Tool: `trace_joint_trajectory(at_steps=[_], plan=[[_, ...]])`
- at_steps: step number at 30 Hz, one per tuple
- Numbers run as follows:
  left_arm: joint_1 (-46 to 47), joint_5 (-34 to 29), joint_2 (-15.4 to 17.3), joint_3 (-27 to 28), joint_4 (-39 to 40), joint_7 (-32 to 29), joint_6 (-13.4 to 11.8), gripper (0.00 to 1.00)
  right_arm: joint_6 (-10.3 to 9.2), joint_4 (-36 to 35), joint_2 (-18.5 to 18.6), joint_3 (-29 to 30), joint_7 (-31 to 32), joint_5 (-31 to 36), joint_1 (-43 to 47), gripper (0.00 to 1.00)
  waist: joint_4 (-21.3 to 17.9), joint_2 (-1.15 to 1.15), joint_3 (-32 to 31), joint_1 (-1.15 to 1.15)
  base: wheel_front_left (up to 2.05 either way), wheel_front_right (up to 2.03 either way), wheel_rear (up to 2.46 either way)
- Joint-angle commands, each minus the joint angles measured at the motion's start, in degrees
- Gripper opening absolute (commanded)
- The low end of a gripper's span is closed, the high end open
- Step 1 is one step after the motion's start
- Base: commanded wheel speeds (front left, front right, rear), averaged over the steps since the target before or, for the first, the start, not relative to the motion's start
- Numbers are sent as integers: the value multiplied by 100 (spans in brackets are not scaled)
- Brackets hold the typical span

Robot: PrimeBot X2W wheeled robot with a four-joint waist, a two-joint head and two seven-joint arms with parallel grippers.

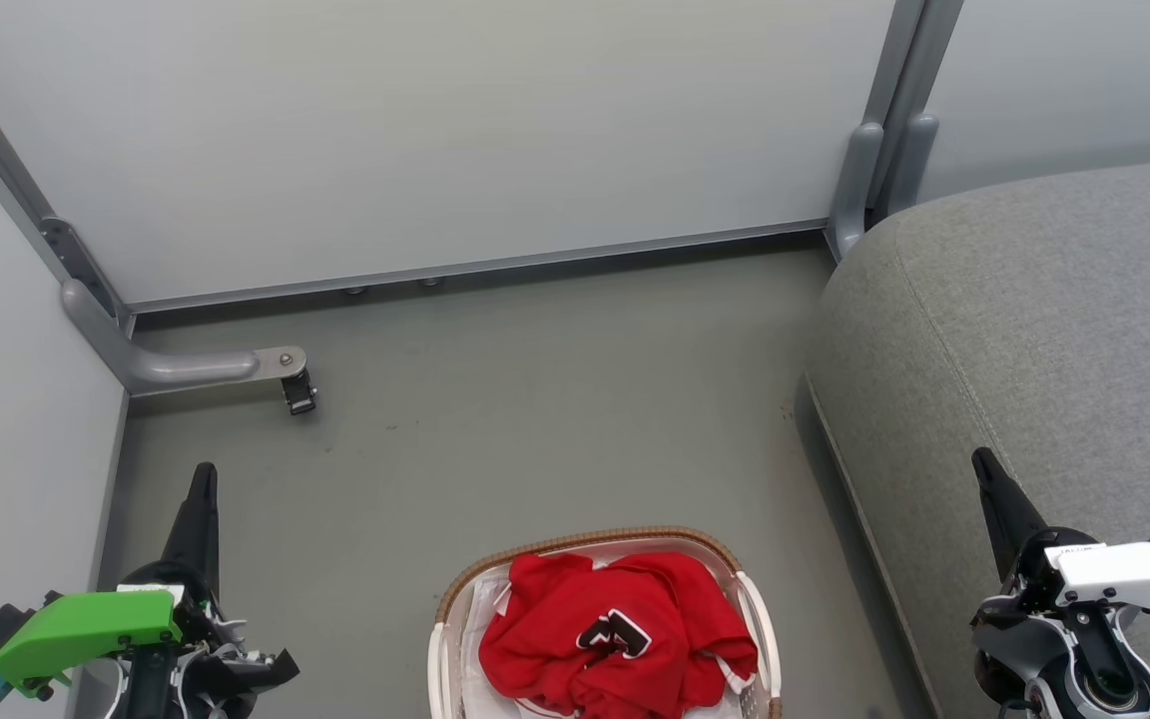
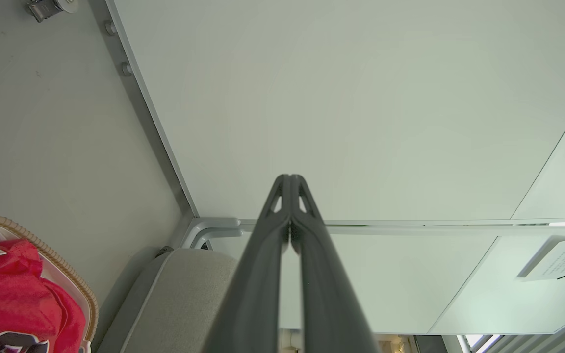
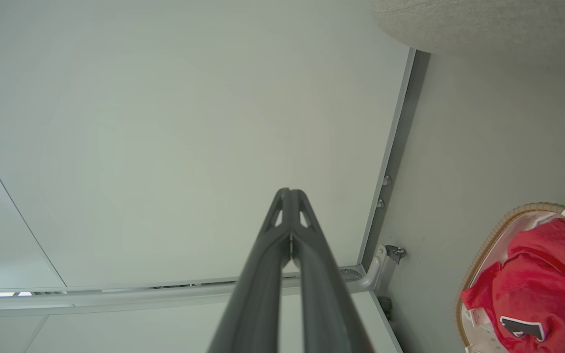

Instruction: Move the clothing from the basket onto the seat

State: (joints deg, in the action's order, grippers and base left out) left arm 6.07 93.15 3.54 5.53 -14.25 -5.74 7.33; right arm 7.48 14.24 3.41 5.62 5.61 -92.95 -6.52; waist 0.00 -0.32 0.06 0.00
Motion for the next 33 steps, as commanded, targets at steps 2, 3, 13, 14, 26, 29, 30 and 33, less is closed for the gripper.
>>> trace_joint_trajectory(at_steps=[2, 3, 13, 14, 26, 29, 30, 33], plan=[[65, -50, 2, 24, 7, -6, 29, 0, 2, -11, 13, 22, 28, 22, 33, 0, 0, 32, 0, 0, 0, 0, 0], [65, -52, 2, 25, 7, -7, 29, 0, 2, -10, 12, 23, 28, 23, 33, 0, 0, 32, 0, 0, 0, 0, 0], [1, -10, -10, 8, 0, -1, 0, 100, 0, 0, -5, 9, 15, 3, 0, 100, 0, 0, 0, 0, 0, 0, 0], [-8, -11, -16, 4, -33, 2, -2, 0, 0, 27, -12, 6, 15, 4, 4, 0, 0, 0, 0, 0, 0, 0, 0], [-7, -321, 12, -162, -228, 264, -4, 100, 0, 79, 144, -284, -237, 399, 2, 100, 3, 2, 13, 0, 0, 0, 0], [26, -676, 52, -149, -266, 344, -3, 100, 0, 125, 238, -404, -327, 683, -56, 100, 3, 3, 18, 0, 0, 0, 0], [33, -841, 53, -140, -268, 370, -3, 100, 0, 130, 249, -404, -355, 799, -78, 100, 2, 3, 21, 0, 0, 0, 0], [42, -1301, 36, -104, -263, 442, -2, 100, 0, 130, 266, -411, -428, 1137, -112, 100, 0, 4, 29, 0, 0, 0, 0]])
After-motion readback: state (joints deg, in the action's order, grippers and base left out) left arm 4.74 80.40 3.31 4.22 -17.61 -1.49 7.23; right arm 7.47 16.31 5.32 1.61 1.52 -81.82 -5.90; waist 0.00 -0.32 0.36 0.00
